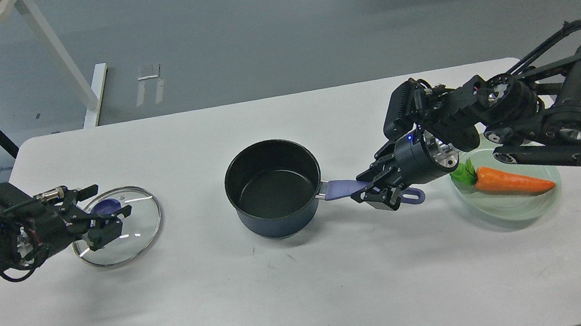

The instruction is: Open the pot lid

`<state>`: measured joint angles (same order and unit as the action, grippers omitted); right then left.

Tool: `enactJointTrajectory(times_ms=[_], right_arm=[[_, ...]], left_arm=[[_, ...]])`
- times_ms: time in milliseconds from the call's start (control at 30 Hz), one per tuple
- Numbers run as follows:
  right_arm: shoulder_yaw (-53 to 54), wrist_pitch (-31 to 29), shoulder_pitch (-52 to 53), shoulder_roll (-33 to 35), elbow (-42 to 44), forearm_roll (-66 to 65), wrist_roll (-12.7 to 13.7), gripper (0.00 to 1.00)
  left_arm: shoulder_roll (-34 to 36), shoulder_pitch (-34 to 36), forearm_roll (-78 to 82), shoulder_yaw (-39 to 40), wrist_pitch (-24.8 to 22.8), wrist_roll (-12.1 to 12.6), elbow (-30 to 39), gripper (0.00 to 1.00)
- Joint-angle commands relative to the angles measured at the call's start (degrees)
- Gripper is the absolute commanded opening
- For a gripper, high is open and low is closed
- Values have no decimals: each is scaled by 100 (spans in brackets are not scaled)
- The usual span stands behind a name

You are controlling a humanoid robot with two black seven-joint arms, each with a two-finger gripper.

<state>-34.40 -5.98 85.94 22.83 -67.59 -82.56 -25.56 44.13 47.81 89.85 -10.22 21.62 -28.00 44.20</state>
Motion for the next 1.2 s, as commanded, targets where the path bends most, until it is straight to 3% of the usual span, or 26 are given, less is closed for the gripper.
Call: enactJointTrajectory(times_ms=[0, 133, 367, 600, 767, 867, 1000, 1167], right_arm=[[388, 1, 2, 194, 18, 713, -1, 97], [1231, 1, -50, 642, 62, 1600, -1, 99], [3200, 9, -1007, 1600, 106, 3077, 16, 99], [4845, 27, -2466, 1882, 439, 4624, 16, 100], [5531, 18, -3319, 1803, 633, 5924, -10, 100], [5865, 27, -3636, 1681, 826, 6829, -10, 100], [6147, 27, -3794, 1137, 1388, 7911, -1, 100], [6647, 9, -4023, 478, 2135, 8800, 7, 100]], left_arm=[[35, 315, -1036, -7, -114, 0, 1, 99], [43, 614, -2538, 28, -412, 0, 1, 99], [-36, 1063, -5641, 55, -1397, 0, -52, 99], [-641, 1099, -7586, 529, -1582, 0, -70, 100], [-1212, 1020, -8096, 828, -1661, 0, -236, 100], [-1581, 976, -8578, 1056, -1872, 0, -674, 100], [-1951, 818, -9238, 1320, -2521, 0, -1281, 100], [-2083, 502, -9871, 1715, -3173, 0, -1397, 100]])
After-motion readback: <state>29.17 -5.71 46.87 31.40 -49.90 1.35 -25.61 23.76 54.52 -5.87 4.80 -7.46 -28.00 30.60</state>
